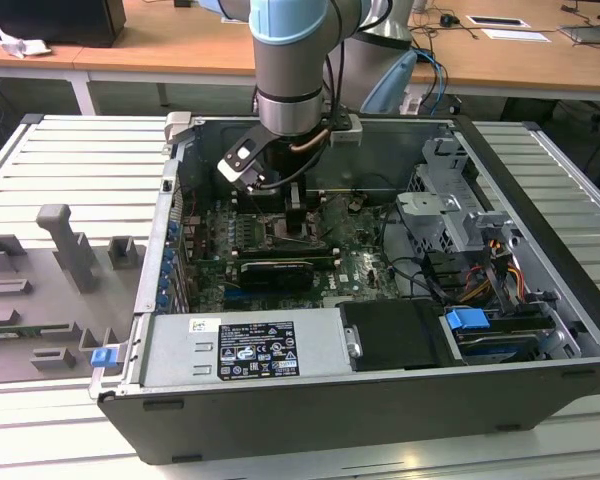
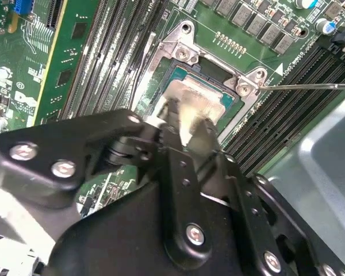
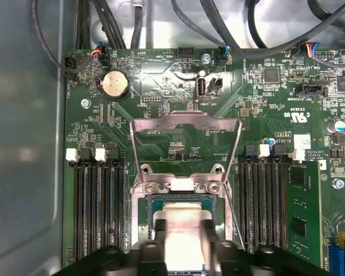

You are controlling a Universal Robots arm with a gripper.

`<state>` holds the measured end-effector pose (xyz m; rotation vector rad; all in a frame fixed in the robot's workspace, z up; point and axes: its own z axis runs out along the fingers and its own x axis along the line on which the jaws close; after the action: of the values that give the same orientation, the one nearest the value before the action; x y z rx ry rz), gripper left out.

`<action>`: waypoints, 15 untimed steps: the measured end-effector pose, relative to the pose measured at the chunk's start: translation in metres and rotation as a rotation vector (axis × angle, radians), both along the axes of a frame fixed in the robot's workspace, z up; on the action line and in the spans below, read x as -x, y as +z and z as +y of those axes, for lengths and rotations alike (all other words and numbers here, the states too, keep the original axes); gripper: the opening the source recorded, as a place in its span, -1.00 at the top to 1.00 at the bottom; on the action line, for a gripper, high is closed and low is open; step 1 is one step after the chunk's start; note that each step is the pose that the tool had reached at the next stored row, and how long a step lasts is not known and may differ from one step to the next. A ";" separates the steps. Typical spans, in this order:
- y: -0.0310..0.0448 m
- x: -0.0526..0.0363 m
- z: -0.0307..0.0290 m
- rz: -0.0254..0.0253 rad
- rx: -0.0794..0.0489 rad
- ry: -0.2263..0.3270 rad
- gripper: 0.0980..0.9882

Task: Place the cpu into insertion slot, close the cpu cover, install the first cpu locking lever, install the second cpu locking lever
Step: 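Place the cpu into insertion slot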

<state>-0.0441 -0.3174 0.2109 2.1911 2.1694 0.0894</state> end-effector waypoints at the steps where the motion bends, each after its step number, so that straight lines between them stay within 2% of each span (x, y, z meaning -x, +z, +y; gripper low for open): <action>1: 0.0001 0.0000 0.0000 0.0000 0.000 0.000 0.59; 3: 0.0003 0.0000 0.0000 0.0000 0.000 0.000 0.86; 4: 0.0003 0.0000 0.0000 0.0000 0.000 0.000 0.86; 5: 0.0004 0.0000 0.0000 0.0000 0.000 0.000 0.98; 15: 0.0023 0.0000 0.0000 0.0001 0.000 0.000 0.98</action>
<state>-0.0441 -0.3174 0.2132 2.1914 2.1690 0.0892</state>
